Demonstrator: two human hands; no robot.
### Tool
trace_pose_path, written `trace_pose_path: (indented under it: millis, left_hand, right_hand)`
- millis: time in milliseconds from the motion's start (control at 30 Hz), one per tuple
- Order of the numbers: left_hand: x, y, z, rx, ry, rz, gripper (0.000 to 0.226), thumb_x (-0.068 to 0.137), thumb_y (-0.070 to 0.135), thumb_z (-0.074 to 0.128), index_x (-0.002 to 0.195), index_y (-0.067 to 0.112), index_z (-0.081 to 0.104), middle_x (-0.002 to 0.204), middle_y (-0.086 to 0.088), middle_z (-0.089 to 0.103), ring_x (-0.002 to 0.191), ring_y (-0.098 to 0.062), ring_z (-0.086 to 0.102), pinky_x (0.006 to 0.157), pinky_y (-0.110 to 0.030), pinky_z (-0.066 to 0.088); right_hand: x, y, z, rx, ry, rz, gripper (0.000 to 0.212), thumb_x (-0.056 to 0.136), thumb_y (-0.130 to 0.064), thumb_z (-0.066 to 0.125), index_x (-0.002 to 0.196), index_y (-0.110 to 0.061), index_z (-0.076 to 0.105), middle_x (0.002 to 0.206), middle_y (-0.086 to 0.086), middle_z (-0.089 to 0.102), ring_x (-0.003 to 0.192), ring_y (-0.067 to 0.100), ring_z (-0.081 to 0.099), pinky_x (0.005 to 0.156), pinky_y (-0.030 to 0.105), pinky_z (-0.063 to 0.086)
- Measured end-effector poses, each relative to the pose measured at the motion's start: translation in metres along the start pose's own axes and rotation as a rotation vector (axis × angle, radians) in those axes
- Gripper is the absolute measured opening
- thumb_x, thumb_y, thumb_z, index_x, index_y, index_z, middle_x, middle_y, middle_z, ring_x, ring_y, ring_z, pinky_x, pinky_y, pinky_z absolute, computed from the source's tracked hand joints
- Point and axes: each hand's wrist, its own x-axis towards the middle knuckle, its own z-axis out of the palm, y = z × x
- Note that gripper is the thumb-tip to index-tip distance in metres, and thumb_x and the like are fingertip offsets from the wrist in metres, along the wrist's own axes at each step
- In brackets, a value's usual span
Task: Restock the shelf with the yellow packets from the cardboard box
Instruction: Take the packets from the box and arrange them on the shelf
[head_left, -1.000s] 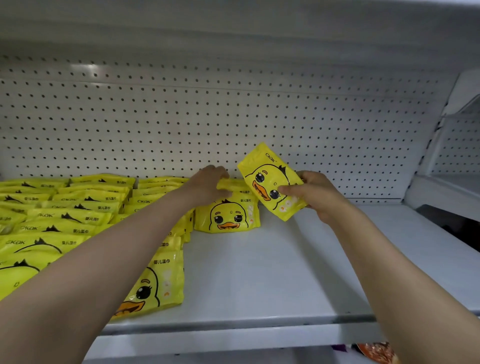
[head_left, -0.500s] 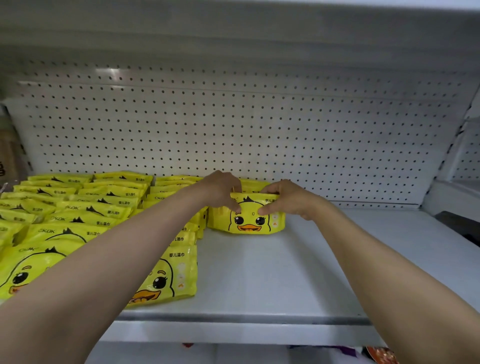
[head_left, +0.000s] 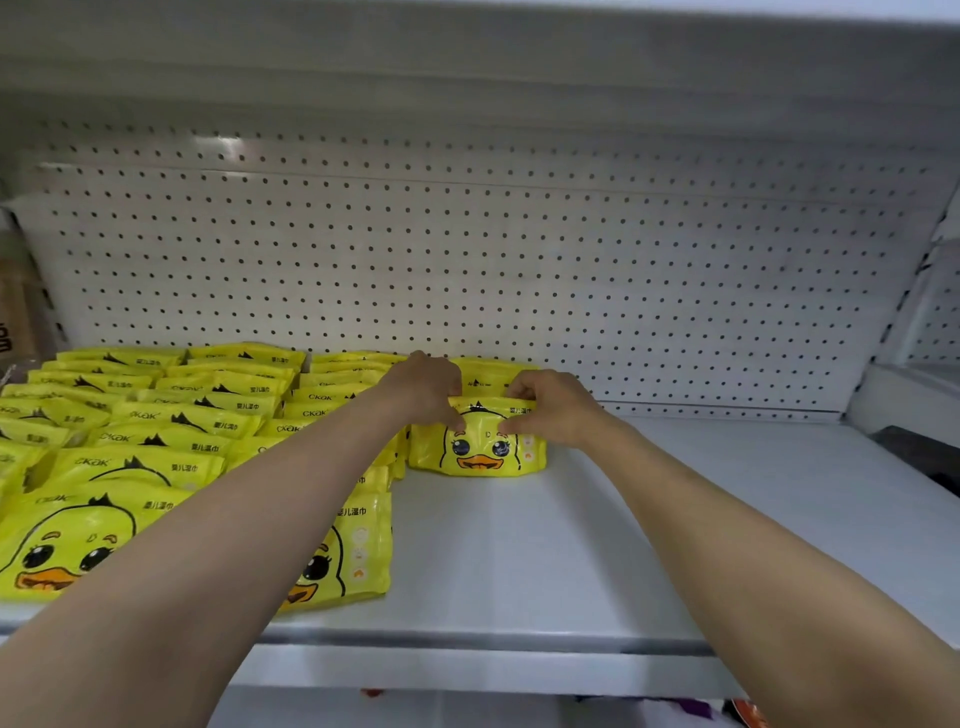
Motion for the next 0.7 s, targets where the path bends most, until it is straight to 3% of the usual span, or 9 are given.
trace_pose_path:
  millis: [133, 333, 700]
  left_hand:
    - [-0.002, 0.002, 0.001, 0.029, -0.024, -0.015, 0.059, 0.076, 0.049, 0.076, 0.125, 0.022, 0.057, 0.125, 0.0, 0.057, 0.127, -0.024, 0.037, 0.094, -0.036, 0.044]
    - [-0.007, 0.007, 0.005, 0.062, -0.007, -0.055, 0.059, 0.078, 0.05, 0.074, 0.127, 0.023, 0.056, 0.124, -0.003, 0.058, 0.128, -0.026, 0.035, 0.094, -0.037, 0.042]
    - [-0.031, 0.012, 0.001, 0.056, 0.14, -0.067, 0.063, 0.077, 0.041, 0.077, 0.129, 0.019, 0.051, 0.125, -0.006, 0.053, 0.125, -0.027, 0.04, 0.097, -0.039, 0.042]
  right_hand:
    - [-0.001, -0.001, 0.0, -0.14, 0.006, -0.018, 0.051, 0.067, -0.045, 0.086, 0.111, -0.03, 0.067, 0.112, -0.008, 0.063, 0.103, 0.014, 0.059, 0.083, 0.03, 0.048]
    - [-0.002, -0.004, -0.001, -0.283, -0.006, -0.046, 0.055, 0.071, -0.05, 0.081, 0.119, -0.028, 0.064, 0.119, -0.003, 0.062, 0.114, 0.018, 0.055, 0.087, 0.035, 0.05]
    - [-0.021, -0.029, -0.007, -0.451, 0.008, -0.057, 0.056, 0.085, -0.042, 0.067, 0.136, -0.025, 0.05, 0.133, 0.004, 0.05, 0.13, 0.024, 0.038, 0.095, 0.038, 0.043]
